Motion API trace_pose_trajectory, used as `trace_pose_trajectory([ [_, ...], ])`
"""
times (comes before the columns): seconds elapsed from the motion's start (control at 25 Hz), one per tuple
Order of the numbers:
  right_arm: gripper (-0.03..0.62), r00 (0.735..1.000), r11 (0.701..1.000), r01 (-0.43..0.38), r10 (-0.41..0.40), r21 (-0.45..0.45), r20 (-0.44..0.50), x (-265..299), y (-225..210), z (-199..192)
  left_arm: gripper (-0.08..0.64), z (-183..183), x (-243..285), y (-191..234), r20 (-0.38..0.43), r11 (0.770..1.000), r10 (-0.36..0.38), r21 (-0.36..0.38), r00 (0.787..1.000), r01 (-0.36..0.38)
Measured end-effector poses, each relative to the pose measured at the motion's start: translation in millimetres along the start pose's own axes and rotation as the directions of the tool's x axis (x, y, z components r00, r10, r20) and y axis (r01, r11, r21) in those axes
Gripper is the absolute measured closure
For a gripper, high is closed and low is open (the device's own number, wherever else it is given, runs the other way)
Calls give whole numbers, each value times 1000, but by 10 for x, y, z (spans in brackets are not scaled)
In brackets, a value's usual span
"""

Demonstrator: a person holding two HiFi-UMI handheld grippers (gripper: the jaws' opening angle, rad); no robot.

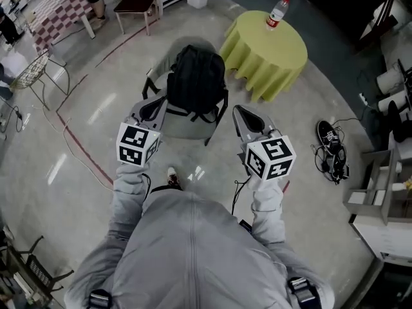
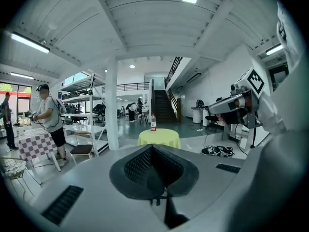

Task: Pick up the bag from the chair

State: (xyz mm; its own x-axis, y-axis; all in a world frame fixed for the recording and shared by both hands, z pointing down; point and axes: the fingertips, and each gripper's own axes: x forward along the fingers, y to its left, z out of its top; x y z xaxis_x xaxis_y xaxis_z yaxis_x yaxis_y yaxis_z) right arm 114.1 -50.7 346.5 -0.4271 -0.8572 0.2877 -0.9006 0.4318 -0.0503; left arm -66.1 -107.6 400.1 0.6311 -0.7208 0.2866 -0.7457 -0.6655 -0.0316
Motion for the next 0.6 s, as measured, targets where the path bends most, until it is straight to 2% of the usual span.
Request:
trace_pose_trajectory([
  [0.24, 581, 996, 995, 80, -78, 64, -41, 549, -235, -10, 554, -104, 393, 391, -41, 998, -56, -1, 998, 56],
  [0.44, 581, 994, 988, 110, -109, 112, -9, 851, -325, 79, 554, -166, 611, 716, -63, 996, -86, -8, 994, 85],
  [0.6, 581, 988, 985, 139, -131, 105, -79, 1079, -484, -110, 552, -325, 816, 890, -107, 997, -78, -19, 991, 76],
])
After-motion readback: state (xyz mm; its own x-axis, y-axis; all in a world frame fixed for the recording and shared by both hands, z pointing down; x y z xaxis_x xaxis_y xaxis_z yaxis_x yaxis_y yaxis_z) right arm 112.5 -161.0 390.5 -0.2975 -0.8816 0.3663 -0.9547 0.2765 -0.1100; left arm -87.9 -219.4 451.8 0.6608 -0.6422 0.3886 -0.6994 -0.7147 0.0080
